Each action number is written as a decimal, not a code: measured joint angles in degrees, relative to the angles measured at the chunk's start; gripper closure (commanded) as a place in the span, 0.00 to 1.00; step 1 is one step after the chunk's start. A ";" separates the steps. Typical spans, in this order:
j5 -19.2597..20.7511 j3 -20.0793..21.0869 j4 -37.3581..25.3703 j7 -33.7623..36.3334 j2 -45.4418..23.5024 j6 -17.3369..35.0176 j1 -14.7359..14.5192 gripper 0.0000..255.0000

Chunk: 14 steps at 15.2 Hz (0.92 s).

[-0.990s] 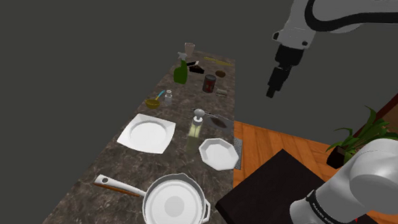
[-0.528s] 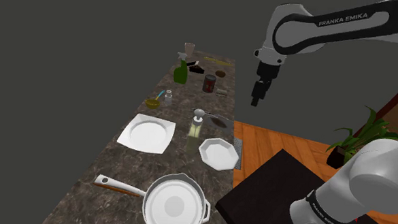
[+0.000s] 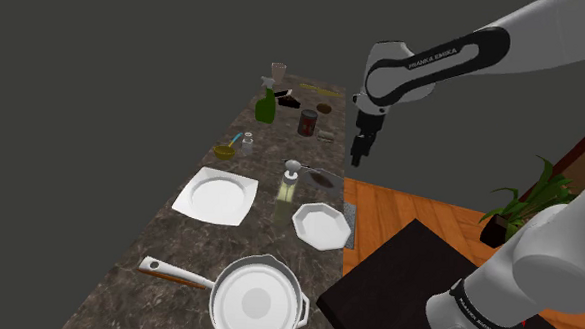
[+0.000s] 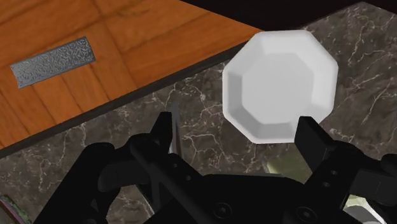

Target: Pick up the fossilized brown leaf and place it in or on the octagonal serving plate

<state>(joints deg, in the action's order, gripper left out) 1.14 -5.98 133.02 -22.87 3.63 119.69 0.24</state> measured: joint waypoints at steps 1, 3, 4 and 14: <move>0.07 -0.29 -1.05 -0.82 -2.24 1.00 0.23 0.00; 0.19 -0.67 -2.68 -2.17 -6.21 2.89 0.61 0.00; 0.14 -0.79 -3.59 -2.79 -8.55 4.13 0.77 0.00; -0.22 -0.71 -13.23 -6.35 -27.00 11.41 2.03 0.00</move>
<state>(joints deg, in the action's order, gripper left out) 0.92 -6.69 119.80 -29.22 -23.37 131.10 2.27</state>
